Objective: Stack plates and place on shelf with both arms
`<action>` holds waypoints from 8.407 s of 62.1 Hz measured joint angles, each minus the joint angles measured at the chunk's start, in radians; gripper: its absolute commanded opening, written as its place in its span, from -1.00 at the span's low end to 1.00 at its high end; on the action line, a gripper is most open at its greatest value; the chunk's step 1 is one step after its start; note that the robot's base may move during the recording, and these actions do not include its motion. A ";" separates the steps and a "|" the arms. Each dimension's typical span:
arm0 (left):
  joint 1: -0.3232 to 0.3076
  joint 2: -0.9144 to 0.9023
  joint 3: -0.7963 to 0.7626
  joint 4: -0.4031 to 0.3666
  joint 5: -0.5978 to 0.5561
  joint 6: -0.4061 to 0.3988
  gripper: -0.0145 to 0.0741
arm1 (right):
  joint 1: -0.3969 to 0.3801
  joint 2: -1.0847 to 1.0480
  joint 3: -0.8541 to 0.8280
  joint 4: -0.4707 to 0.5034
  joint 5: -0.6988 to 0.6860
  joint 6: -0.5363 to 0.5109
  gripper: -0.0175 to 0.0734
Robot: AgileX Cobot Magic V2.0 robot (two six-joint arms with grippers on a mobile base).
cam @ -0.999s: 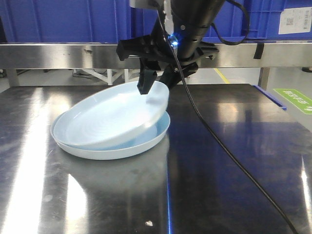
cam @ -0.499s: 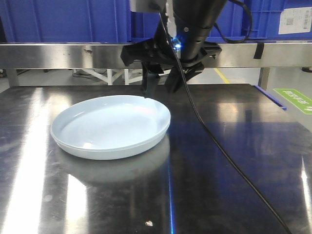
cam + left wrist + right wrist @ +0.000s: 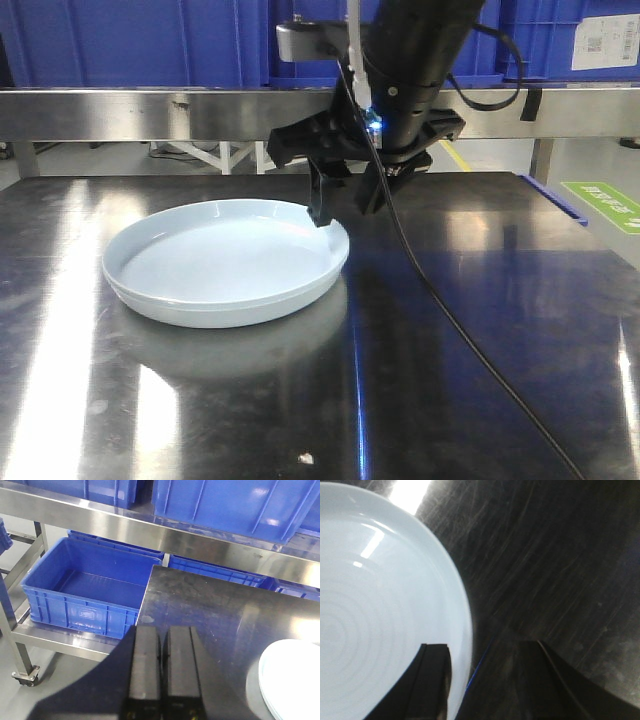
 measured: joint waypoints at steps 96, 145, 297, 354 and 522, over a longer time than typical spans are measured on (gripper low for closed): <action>0.000 0.000 0.000 0.000 0.000 0.000 -0.47 | -0.204 -0.437 0.043 -0.037 0.078 0.000 -0.51; 0.000 0.000 0.000 0.000 0.000 0.000 -0.47 | -0.406 -1.019 0.571 0.000 -0.028 0.000 -0.51; 0.000 0.000 0.000 0.000 0.000 -0.001 -0.47 | -0.406 -1.023 0.576 0.007 -0.037 0.000 -0.51; 0.000 0.000 0.000 0.000 0.000 -0.001 -0.47 | -0.406 -1.023 0.576 0.007 -0.037 0.000 -0.51; 0.000 0.000 0.000 0.000 0.000 -0.001 -0.47 | -0.406 -1.023 0.576 0.007 -0.037 0.000 -0.51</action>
